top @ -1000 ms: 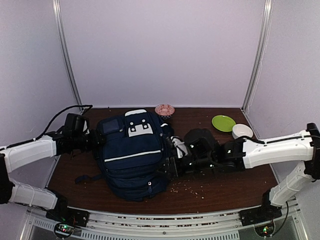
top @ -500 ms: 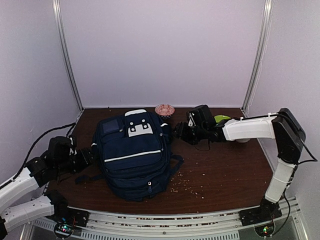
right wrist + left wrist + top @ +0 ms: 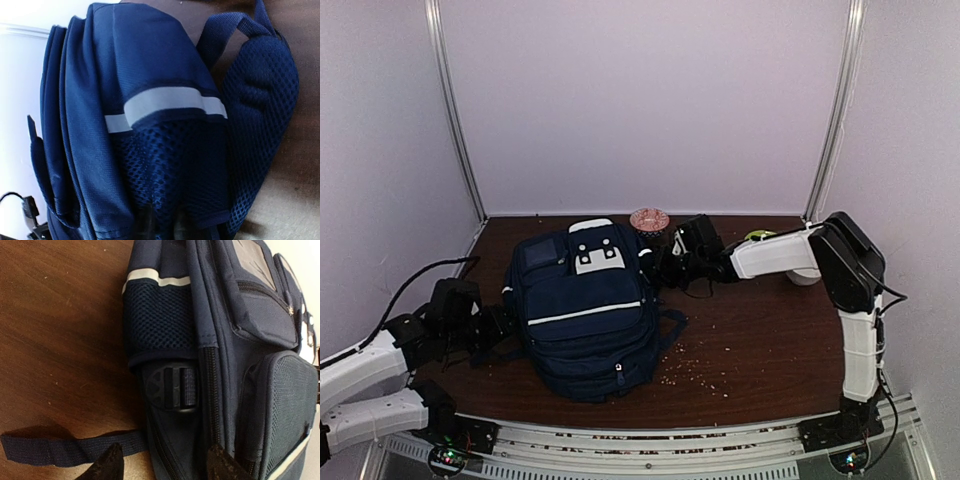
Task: Pack the student bag
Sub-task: Adjust the student bag at the center of the board.
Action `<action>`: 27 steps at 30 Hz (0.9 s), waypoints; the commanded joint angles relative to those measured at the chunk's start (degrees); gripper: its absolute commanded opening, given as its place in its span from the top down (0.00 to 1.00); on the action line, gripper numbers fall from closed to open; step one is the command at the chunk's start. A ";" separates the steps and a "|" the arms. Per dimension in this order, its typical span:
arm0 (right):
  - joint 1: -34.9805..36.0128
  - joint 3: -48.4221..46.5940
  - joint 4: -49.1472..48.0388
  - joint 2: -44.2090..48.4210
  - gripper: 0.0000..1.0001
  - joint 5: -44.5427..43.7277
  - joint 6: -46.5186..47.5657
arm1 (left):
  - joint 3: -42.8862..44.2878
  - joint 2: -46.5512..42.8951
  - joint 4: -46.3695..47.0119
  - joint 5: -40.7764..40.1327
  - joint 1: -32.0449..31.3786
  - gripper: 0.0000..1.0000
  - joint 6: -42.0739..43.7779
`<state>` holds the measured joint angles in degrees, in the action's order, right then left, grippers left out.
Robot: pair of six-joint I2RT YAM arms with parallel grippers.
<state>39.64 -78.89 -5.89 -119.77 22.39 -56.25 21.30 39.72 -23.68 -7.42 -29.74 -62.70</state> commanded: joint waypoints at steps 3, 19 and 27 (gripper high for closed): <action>2.48 11.57 -6.17 7.55 1.00 -0.06 -2.37 | 5.06 7.52 7.96 -0.18 -0.06 0.03 4.27; 18.08 44.34 -5.42 38.29 1.00 -19.82 -4.64 | 18.91 39.12 28.74 18.39 0.02 0.15 11.43; 22.04 44.00 -7.80 36.74 1.00 -20.57 -6.08 | 33.22 53.86 34.11 24.38 -1.85 0.39 11.94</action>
<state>60.18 -32.97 -11.84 -81.45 1.34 -62.02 47.27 88.18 2.50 7.86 -29.23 -52.38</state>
